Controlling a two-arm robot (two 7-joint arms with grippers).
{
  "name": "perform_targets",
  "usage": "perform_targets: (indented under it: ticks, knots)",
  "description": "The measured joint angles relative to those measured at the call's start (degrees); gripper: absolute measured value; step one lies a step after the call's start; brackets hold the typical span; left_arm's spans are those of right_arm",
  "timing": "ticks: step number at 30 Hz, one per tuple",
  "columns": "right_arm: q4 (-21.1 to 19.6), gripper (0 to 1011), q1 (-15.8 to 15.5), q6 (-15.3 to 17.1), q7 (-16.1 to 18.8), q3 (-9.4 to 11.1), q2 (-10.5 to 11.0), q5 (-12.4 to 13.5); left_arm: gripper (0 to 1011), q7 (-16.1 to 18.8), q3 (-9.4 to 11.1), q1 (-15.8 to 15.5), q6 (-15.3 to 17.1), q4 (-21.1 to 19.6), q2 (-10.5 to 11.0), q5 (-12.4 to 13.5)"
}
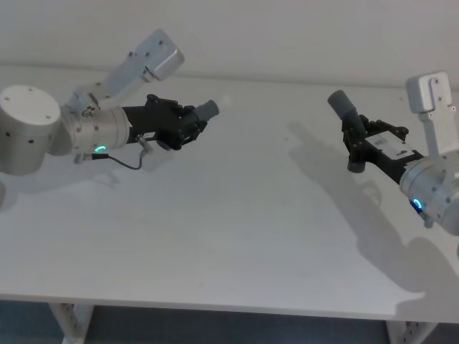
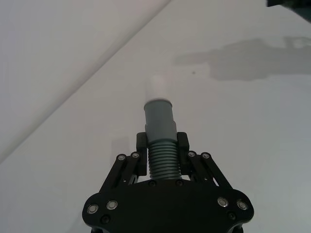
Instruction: Use both hands to pick up one end of the pipe from the table, align the ends, and insert them.
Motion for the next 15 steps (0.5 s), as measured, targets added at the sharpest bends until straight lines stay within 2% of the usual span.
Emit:
perform_targets:
  ticks: [15]
  knots:
    - [0.5, 274, 0.9, -6.3, 12.5, -1.6, 6.1, 2.6, 347, -12.2, 2.8, -4.0, -7.5, 0.9, 4.7, -0.9]
